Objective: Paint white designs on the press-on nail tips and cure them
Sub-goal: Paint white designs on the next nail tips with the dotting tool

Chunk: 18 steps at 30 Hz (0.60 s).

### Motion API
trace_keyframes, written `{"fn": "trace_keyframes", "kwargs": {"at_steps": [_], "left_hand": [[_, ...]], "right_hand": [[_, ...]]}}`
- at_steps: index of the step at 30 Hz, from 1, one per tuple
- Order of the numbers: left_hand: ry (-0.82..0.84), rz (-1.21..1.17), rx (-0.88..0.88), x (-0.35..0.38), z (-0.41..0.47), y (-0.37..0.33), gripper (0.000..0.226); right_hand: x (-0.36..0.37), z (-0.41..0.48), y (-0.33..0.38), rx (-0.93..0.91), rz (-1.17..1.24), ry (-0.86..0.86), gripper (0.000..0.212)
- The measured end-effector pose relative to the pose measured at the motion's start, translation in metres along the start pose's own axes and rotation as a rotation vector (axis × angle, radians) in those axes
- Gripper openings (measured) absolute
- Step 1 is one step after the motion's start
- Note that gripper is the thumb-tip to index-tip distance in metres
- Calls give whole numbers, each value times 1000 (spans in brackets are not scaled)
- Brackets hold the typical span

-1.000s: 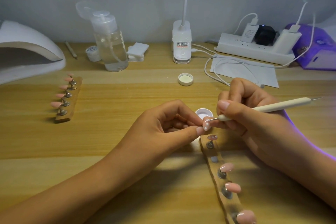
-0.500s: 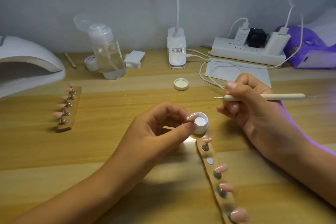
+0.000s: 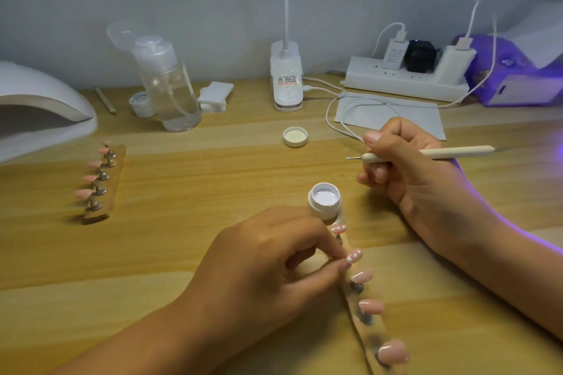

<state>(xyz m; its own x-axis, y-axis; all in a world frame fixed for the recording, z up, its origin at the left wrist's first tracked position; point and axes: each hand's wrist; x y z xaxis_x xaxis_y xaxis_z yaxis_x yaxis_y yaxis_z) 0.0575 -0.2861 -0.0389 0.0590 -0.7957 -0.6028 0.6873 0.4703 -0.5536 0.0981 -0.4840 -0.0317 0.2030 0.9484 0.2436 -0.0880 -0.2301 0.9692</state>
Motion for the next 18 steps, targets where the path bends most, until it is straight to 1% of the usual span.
{"fn": "trace_keyframes", "kwargs": {"at_steps": [7,10,13,15,18], "left_hand": [[18,-9,-20,2,-1,3,15],[9,6,-25,0,-4,4,12],[15,31,42,1,-6,3,11],[11,23,99,2,-7,2,14],[19,18,172,3,-7,3,11]], "right_hand": [[-2,-1,-2,-56,-65,29,20],[0,-2,-1,-139,-104,4,17],[-1,-5,0,-238,-187,11,16],[-1,-6,2,-272,-240,40,13],[2,-10,3,-308,-298,57,16]]}}
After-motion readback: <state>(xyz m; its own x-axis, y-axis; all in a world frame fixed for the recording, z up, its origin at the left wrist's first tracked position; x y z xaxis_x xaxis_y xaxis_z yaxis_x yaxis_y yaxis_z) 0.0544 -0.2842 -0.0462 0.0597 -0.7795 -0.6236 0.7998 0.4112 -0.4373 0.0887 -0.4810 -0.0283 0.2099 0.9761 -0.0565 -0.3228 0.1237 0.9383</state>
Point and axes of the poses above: each hand's wrist, its own z-axis towards the middle knuckle, its own x-axis out of the palm, y = z × x, and after that the axes turned 13 degrees about -y, right-handed
